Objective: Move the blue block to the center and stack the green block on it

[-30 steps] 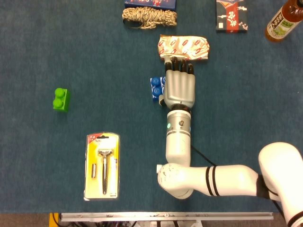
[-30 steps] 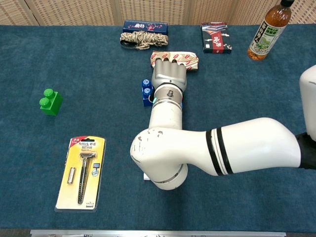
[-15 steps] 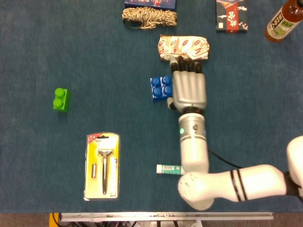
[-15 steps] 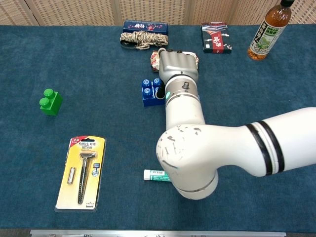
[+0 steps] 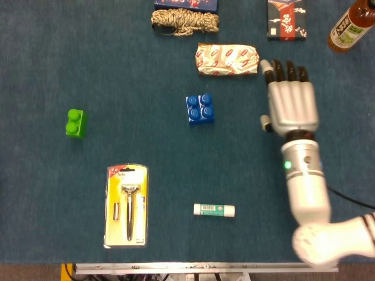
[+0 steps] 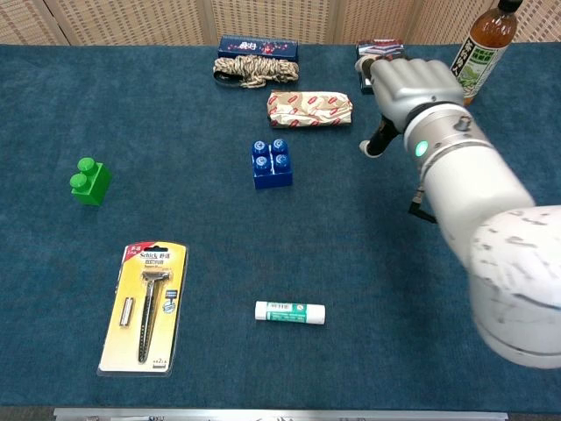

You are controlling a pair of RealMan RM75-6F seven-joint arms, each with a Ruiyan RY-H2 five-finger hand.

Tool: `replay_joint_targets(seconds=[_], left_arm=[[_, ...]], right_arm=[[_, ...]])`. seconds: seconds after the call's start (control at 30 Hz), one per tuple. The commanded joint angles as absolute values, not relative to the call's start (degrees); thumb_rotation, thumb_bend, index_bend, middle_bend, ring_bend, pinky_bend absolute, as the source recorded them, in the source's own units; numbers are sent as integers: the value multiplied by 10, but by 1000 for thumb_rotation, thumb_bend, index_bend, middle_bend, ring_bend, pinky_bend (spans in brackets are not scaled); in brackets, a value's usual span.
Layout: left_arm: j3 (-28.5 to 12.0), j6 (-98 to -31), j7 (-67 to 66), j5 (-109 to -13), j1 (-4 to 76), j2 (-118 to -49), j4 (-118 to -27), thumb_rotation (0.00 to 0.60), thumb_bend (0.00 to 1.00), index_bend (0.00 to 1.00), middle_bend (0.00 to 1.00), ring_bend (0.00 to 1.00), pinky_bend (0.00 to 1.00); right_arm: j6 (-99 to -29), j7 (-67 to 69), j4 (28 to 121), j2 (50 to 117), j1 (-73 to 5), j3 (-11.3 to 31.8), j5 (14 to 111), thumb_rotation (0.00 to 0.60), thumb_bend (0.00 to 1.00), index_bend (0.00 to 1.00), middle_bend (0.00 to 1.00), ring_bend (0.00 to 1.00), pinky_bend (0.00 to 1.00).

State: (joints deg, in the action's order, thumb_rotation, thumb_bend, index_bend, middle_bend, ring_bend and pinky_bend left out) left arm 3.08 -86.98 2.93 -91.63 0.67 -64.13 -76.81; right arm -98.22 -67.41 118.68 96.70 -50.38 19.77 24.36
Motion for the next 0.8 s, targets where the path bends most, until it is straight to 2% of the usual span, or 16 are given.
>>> replay_joint_targets(seconds=[0.03,0.13,0.23,0.3,0.57,0.8], left_arm=[[28,-865,17,-915,12,-633,-787,600,246,408,453,282,477],[26,-859,9,-915,18,-624,-808,600,246,408,453,282,477],[24,-853,-5,-914,23,-616,-829,600,246,408,453,282,477],[22,-850,-14,-913,27,-612,-843,600,246,408,453,282,477],[5,-835,-45,-899,44,-599,-895,600,246,400,437,273,477],[-8,-815,-80,-885,63,-598,-931,600,246,320,364,270,430]], right_arm=[[-955,-643,1256,889,-464,159,292,600,224,21,100,0,99],[-930,-620,1295,833,-443,131,318,600,226,35,111,0,99],[-894,-581,1319,774,-418,102,357,600,228,112,143,0,99],[-872,-559,1322,740,-404,79,394,600,228,129,144,0,99],[-792,-461,1304,610,-344,-26,580,600,228,129,144,0,99],[-765,-355,1261,529,-290,-88,725,600,228,129,144,0,99]])
